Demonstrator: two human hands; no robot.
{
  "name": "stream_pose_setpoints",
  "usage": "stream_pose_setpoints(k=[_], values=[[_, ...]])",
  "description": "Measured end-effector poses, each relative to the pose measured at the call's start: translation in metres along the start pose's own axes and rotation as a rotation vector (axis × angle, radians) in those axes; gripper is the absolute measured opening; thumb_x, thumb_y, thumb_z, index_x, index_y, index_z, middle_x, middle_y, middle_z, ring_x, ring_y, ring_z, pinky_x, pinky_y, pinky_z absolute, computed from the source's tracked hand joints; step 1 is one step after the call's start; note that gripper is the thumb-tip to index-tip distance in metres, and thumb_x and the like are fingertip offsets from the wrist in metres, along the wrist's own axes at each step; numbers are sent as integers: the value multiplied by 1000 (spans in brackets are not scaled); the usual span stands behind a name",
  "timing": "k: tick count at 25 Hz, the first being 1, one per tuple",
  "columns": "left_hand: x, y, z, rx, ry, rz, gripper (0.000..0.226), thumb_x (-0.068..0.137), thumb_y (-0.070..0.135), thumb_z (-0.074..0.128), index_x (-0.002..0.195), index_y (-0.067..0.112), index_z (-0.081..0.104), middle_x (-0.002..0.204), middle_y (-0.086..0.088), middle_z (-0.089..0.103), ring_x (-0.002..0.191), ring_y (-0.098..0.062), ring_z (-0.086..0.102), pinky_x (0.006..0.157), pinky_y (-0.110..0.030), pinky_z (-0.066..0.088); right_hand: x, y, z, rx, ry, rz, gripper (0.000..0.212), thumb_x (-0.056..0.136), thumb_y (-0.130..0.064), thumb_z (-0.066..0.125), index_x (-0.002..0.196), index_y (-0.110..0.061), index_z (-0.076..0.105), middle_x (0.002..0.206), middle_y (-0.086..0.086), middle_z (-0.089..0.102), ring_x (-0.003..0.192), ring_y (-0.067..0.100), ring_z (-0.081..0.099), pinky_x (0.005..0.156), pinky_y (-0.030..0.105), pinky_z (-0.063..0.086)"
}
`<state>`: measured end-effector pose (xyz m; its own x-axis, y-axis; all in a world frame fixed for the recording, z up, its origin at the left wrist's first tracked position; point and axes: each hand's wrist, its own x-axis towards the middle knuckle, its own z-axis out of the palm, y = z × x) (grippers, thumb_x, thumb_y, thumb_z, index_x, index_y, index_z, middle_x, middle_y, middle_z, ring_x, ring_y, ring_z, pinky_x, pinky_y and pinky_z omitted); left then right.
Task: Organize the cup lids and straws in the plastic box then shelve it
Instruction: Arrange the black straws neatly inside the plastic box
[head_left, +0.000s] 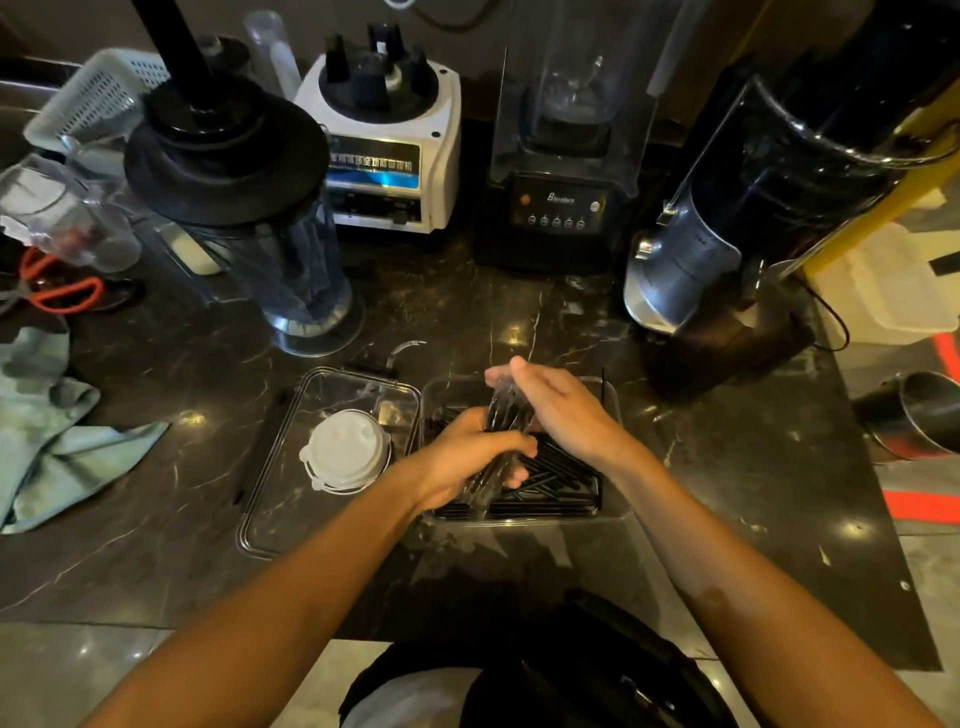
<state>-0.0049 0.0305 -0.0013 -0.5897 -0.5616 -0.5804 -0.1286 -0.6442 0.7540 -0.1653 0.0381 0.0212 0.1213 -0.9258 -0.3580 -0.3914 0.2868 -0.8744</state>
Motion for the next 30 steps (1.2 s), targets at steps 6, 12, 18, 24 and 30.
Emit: stream_pose_setpoints(k=[6,12,18,24,30], values=[[8,-10,6,-24,-39,17,10,95,10,67,105,13,65,71,0,58,62,-12,56,63,-29,49,-5,19,-3,-8,17,7,48,111,-47,33,122,-24,74,124,-10,72,122,4,62,109,32,44],[16,5,10,-68,255,253,12,98,10,57,88,14,63,78,-3,64,88,-23,66,90,-39,54,-30,39,-7,225,316,172,12,105,-30,59,107,-22,67,106,4,70,76,9,66,66,30,52],[-13,32,-24,-352,327,362,14,102,10,54,92,16,63,78,-1,70,90,-19,67,87,-36,55,-16,-3,25,308,-104,139,31,100,-35,66,122,-13,67,107,7,75,58,9,57,51,24,40],[-85,14,-85,-497,601,515,16,100,3,54,90,13,62,73,-4,66,69,-18,65,69,-32,57,30,-74,104,111,-474,15,11,101,-21,67,91,-17,67,54,-8,54,48,7,45,50,26,33],[-128,-59,-128,-282,942,355,6,93,15,67,89,14,71,79,4,74,75,-9,70,74,-29,55,37,-72,186,2,-627,155,9,97,-16,70,104,-11,67,57,-3,52,48,10,45,47,28,34]])
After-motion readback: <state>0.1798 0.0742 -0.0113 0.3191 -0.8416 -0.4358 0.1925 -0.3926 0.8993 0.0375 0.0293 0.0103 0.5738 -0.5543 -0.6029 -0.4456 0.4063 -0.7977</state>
